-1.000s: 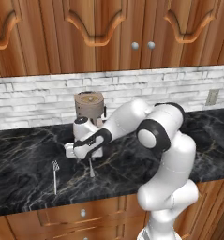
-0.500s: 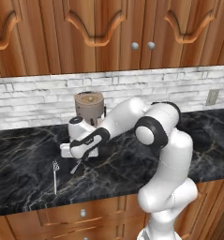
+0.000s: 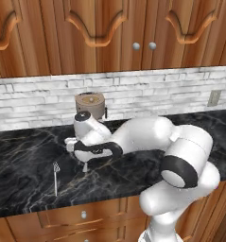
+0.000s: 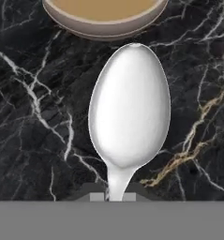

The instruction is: Take the fork and place it on the left side of the plate. Then take the spoon and place it on the right side of the plate. Make sure they're directly next to the plate.

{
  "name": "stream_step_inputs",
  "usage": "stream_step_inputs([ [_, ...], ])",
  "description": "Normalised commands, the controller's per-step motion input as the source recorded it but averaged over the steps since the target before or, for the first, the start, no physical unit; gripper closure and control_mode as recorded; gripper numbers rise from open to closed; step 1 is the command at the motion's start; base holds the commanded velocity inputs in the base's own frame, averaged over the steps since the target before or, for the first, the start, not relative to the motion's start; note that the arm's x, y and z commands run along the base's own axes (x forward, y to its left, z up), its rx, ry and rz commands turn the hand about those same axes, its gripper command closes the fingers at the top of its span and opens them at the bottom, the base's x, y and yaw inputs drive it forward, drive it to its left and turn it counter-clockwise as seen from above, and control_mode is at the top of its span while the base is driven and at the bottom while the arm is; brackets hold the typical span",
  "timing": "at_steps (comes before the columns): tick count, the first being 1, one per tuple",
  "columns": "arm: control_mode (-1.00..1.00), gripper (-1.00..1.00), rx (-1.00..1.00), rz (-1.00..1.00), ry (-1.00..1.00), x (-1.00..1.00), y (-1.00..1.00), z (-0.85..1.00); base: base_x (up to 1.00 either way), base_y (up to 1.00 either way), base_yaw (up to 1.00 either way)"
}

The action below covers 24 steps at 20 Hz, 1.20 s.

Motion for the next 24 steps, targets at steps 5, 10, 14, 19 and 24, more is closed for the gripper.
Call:
stream_step_inputs([
  [5, -1.0, 1.0, 0.19, -0.02, -0.25, -0.96, -0.94, 1.0, 0.0, 0.0, 0.0],
  [10, -1.0, 1.0, 0.26, -0.03, -0.1, -0.92, -1.0, 0.97, 0.0, 0.0, 0.0],
  [14, -1.0, 1.0, 0.24, -0.06, 0.1, -0.72, -1.0, 0.65, 0.0, 0.0, 0.0],
  [19, -1.0, 1.0, 0.13, -0.08, 0.09, -0.83, -1.0, 0.8, 0.0, 0.0, 0.0],
  [24, -1.0, 1.0, 0.06, -0.1, 0.04, -0.74, -0.97, 0.8, 0.0, 0.0, 0.0],
])
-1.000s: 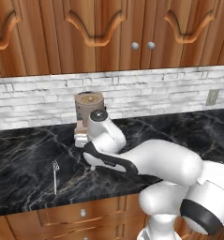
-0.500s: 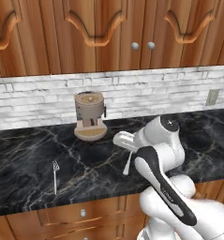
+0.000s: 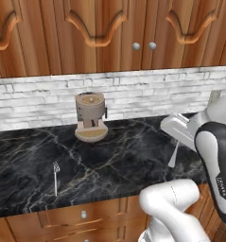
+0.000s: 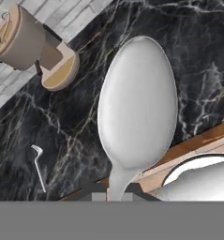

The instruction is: Take the fork and place it on the left side of the plate. Then take the spoon and place it on the right side of the plate. Make sure they're directly next to the plate.

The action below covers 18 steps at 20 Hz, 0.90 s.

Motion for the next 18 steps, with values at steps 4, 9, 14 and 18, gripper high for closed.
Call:
stream_step_inputs([
  [4, -1.0, 1.0, 0.08, -0.09, 0.0, -0.63, -0.88, 0.6, 0.0, 0.0, 0.0],
  [9, 1.0, 1.0, 0.02, -0.03, 0.0, -0.21, -0.29, 0.18, -0.4, -0.28, -0.01],
  [14, 1.0, 1.0, 0.0, 0.0, 0.0, 0.0, 0.0, 0.0, -0.45, -0.01, 0.26],
  [18, 1.0, 1.0, 0.0, 0.0, 0.0, 0.0, 0.0, 0.0, -0.03, 0.1, 0.48],
])
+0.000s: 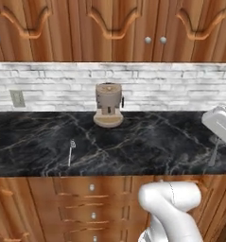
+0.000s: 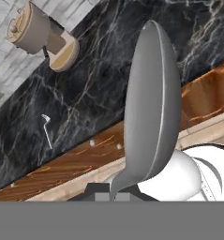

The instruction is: Take the fork and place it on the left side of the plate. Then take the spoon and place it on the right side of the plate. Make sure they're directly next to the plate.

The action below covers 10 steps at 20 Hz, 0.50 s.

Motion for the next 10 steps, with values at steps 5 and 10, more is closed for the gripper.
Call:
stream_step_inputs([
  [5, 1.0, 1.0, 0.0, 0.0, 0.0, 0.0, 0.0, 0.0, 0.0, 0.18, 0.54],
  [10, 1.0, 1.0, 0.0, 0.0, 0.0, 0.0, 0.0, 0.0, 0.0, 0.45, 0.69],
])
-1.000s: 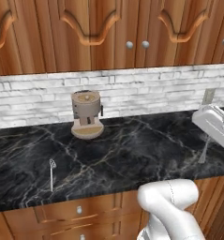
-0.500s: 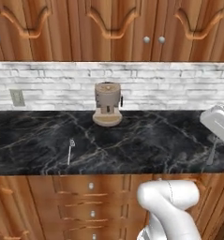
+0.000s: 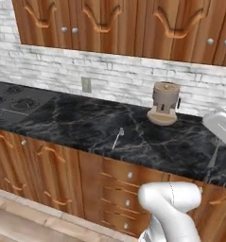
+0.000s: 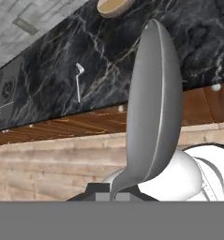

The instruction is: Take the fork and place it on the left side of the plate. Then take the spoon and place it on the right side of the plate. Make sure they're directly next to the plate.

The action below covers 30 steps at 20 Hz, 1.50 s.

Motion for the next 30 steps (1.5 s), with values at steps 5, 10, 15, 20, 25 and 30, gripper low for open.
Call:
stream_step_inputs([
  [5, 1.0, 1.0, 0.0, 0.0, 0.0, 0.0, 0.0, 0.0, 0.0, 0.52, 0.76],
  [10, 1.0, 1.0, 0.0, 0.0, 0.0, 0.0, 0.0, 0.0, 0.0, 0.51, 0.73],
  [15, 1.0, 1.0, 0.0, 0.0, 0.0, 0.0, 0.0, 0.0, 0.12, 0.47, 0.68],
  [20, 1.0, 1.0, 0.0, 0.0, 0.0, 0.0, 0.0, 0.0, 0.19, 0.52, 0.62],
  [25, 1.0, 1.0, 0.0, 0.0, 0.0, 0.0, 0.0, 0.0, 0.21, 0.75, 0.47],
  [30, 1.0, 1.0, 0.0, 0.0, 0.0, 0.0, 0.0, 0.0, 0.02, 1.0, 0.23],
])
